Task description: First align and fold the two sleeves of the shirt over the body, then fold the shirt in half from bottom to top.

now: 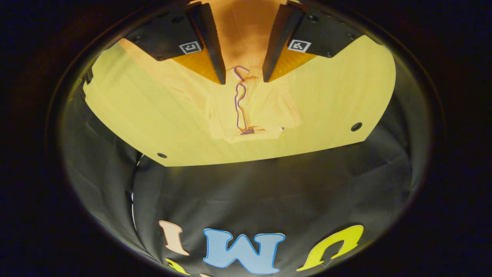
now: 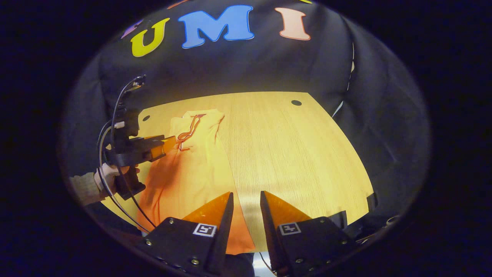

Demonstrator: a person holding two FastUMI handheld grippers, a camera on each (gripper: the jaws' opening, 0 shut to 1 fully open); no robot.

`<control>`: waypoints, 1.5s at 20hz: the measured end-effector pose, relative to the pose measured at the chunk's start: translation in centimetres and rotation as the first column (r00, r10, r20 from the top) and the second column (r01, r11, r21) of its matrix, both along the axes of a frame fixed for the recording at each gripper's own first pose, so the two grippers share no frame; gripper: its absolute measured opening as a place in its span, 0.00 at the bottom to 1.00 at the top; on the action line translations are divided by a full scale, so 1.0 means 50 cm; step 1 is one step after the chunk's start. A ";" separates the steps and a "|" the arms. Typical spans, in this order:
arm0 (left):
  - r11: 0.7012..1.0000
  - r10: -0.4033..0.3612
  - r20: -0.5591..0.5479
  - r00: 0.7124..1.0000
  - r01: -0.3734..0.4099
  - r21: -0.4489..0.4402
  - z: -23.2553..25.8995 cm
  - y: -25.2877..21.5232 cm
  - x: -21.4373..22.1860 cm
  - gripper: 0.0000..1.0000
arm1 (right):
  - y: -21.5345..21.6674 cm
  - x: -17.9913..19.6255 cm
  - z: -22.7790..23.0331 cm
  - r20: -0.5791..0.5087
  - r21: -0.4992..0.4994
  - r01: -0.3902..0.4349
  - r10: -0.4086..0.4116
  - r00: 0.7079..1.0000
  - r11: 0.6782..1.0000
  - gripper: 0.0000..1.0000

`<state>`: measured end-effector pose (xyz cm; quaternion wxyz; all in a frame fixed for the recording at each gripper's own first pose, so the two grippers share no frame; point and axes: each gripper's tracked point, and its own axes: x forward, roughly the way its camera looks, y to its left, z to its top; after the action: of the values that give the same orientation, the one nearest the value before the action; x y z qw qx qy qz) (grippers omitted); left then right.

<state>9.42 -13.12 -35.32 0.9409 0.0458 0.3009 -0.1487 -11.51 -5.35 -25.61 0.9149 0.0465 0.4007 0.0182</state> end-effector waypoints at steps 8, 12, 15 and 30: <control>0.998 0.066 -0.062 0.996 -0.066 0.005 -0.001 0.100 -0.194 0.93 | 0.033 -0.035 -0.081 -0.052 0.005 -0.107 0.108 0.993 0.994 0.45; 0.996 0.083 -0.093 0.992 -0.082 0.018 -0.007 0.134 -0.275 0.96 | 0.047 -0.051 -0.125 -0.089 -0.004 -0.156 0.155 0.984 0.988 0.45; 0.994 0.109 -0.135 0.985 -0.106 0.032 -0.034 0.162 -0.337 0.96 | 0.054 -0.070 -0.160 -0.132 -0.009 -0.188 0.185 0.974 0.982 0.45; 0.987 0.148 -0.263 0.953 -0.124 0.106 -0.156 0.228 -0.485 0.96 | 0.069 -0.122 -0.279 -0.290 -0.036 -0.297 0.275 0.917 0.954 0.45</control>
<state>-14.85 -1.69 -43.10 0.8961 0.0460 0.4349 -0.0750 -17.62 -1.88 -39.54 0.8369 -0.0468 0.5298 0.1292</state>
